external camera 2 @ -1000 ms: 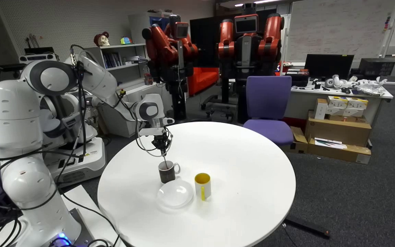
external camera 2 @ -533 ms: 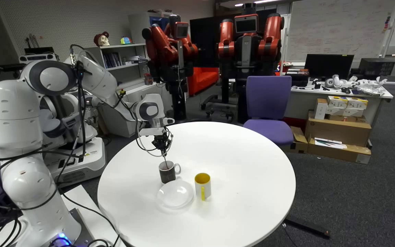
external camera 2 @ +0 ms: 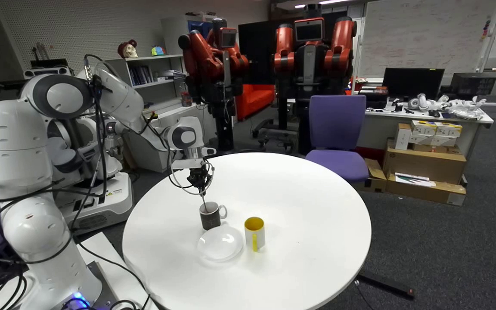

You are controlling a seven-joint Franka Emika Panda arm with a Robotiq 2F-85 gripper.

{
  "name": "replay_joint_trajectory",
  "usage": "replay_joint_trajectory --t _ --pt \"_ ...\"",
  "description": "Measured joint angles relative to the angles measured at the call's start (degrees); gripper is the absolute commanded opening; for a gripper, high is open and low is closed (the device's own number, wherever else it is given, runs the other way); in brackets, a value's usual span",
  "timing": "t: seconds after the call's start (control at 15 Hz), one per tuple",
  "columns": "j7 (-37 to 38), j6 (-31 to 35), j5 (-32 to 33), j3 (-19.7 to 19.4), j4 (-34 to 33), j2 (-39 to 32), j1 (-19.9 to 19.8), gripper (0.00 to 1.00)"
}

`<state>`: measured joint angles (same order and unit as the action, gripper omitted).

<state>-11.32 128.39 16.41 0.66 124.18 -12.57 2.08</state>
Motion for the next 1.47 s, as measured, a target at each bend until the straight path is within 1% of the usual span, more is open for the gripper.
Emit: replay_joint_trajectory --t 0.47,1.0,1.47 --pt "-0.1 -0.3 0.1 0.6 0.0 0.9 0.1 0.0" --pt "-0.1 -0.3 4.1 -1.2 0.6 0.8 -0.2 0.0" --pt "-0.1 -0.3 4.0 -0.7 1.5 0.8 -0.2 0.0"
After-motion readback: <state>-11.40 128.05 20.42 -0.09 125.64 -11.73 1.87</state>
